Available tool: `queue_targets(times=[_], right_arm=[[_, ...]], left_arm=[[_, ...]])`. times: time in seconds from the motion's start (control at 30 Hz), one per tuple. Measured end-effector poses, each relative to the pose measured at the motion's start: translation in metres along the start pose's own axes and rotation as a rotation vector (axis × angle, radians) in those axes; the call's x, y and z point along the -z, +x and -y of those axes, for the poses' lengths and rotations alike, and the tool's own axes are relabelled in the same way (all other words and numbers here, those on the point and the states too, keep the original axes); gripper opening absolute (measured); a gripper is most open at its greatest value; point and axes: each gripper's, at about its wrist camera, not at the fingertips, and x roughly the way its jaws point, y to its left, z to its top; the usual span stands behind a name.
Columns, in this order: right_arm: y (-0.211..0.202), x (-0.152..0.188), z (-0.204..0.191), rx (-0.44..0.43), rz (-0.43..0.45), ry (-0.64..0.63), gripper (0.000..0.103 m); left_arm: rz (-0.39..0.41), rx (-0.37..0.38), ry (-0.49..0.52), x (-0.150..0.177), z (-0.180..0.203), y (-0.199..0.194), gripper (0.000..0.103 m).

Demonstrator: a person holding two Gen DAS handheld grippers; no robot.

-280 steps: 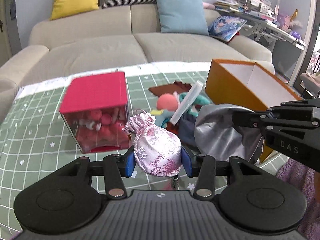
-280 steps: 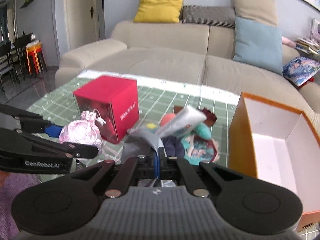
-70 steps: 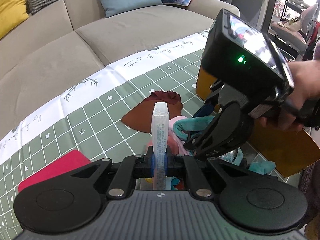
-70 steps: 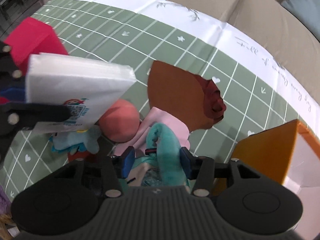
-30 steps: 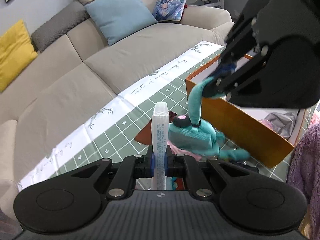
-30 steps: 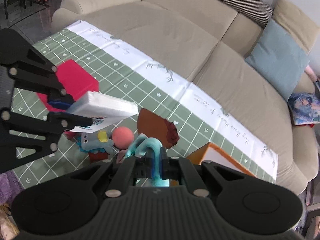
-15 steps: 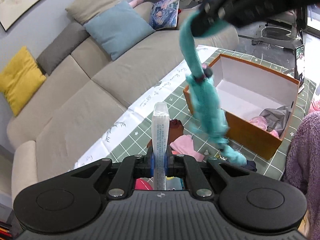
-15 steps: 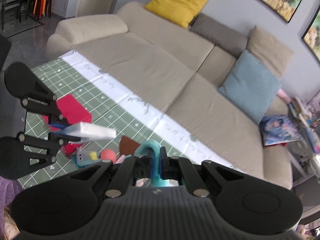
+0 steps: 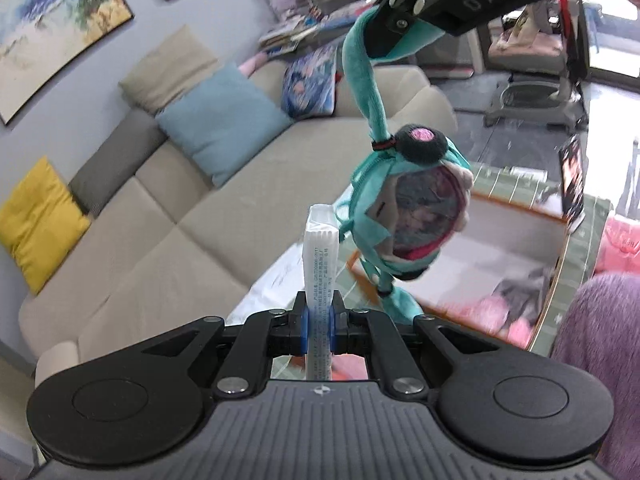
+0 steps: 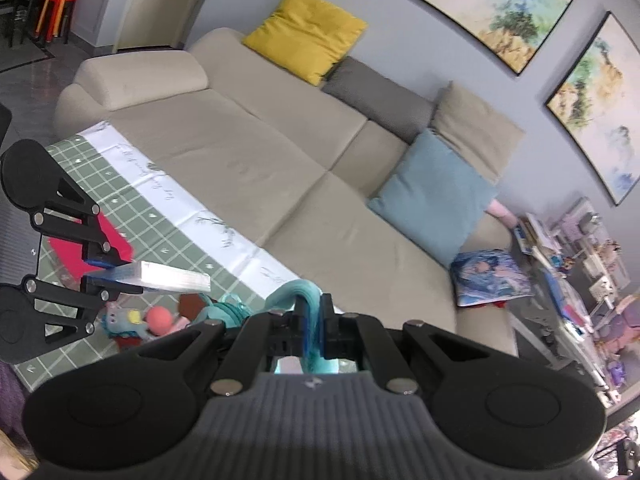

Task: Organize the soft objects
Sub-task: 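Lower the teal doll and tissue pack into the orange box and open both tools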

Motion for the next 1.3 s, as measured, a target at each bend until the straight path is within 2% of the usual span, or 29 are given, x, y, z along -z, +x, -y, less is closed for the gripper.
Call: queue_targets(times=[0.2,0.4,0.5,0.7,0.83,1.07,1.3], right_arm=[[-0.015,0.012,0.034,0.07,-0.02,0.013,0.001],[-0.01,0.044,0.063,0.074,-0.08,0.059,0.001],[0.007,0.07,0.067,0.039,-0.125,0.079,0.002],[0.05,0.121,0.067,-0.036,-0.215,0.109,0.002],[0.086,0.149,0.069,-0.115,-0.287,0.143,0.002],[0.142,0.185,0.063,-0.27,-0.409,0.113,0.002],[0.186,0.201,0.055,-0.344,-0.482,0.038,0.003]], left_arm=[[0.079,0.047,0.032,-0.037,0.019,0.005,0.01],[0.076,0.123,0.101,-0.059,0.054,0.036,0.01],[0.053,0.17,0.126,-0.059,0.076,0.06,0.01],[-0.049,0.237,0.155,-0.05,0.113,0.117,0.01],[-0.115,0.277,0.221,-0.04,0.136,0.15,0.01],[-0.189,0.263,0.312,-0.025,0.151,0.193,0.01],[-0.22,0.258,0.393,-0.014,0.157,0.223,0.01]])
